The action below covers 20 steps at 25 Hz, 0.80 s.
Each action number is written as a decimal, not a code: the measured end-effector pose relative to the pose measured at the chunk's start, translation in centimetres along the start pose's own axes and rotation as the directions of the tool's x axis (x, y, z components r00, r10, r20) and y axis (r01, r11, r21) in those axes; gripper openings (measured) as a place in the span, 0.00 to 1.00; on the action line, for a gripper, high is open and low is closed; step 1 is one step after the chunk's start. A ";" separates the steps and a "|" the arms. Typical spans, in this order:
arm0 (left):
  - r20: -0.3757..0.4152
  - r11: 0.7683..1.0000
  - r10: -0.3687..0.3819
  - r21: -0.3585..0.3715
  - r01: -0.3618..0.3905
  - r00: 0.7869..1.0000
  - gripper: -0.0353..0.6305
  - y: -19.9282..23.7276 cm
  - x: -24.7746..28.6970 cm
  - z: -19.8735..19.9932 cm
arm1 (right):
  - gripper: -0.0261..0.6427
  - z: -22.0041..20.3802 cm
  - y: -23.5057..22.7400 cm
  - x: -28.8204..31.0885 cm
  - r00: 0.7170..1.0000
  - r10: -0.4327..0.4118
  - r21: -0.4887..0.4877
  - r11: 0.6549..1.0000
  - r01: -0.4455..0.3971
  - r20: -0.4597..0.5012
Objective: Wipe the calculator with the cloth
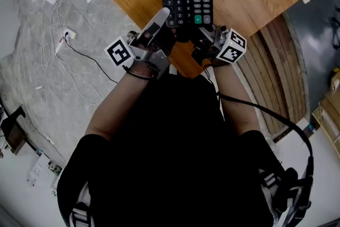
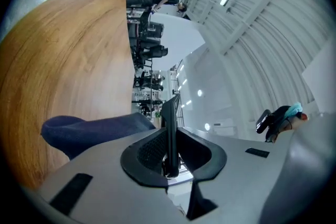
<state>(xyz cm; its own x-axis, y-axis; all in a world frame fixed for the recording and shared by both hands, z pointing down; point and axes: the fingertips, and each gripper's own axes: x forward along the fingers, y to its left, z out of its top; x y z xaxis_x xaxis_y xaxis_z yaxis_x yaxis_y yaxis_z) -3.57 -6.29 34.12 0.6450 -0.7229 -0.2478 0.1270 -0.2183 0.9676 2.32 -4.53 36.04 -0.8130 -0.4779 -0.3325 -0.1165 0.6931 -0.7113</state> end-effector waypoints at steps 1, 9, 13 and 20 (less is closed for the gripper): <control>0.009 1.000 0.002 0.007 -0.002 1.000 0.15 0.0 -0.1 0.1 | 0.09 0.1 0.1 -0.5 1.000 0.000 -0.002 1.000 0.000 -0.003; 0.050 1.000 0.007 0.007 -0.008 0.999 0.15 0.5 -0.8 1.2 | 0.09 3.1 -1.0 -4.7 0.993 -0.072 -0.011 0.997 0.073 0.089; 0.003 0.999 -0.018 -0.034 0.018 1.000 0.15 0.5 -0.6 -0.1 | 0.09 5.8 -2.3 -4.7 0.982 -0.087 -0.011 0.996 0.090 0.166; -0.031 0.989 -0.086 -0.123 0.082 0.996 0.15 0.0 -0.1 -1.7 | 0.09 5.7 -1.8 -1.5 0.985 -0.010 0.016 1.000 0.008 0.173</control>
<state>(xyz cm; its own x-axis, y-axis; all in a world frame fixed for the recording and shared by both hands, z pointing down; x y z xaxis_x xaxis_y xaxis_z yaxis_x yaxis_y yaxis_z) -2.38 -5.14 34.27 0.6545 -0.6810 -0.3284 0.2707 -0.1945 0.9428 7.01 -8.15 34.35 -0.7005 -0.5714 -0.4275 -0.1135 0.6806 -0.7238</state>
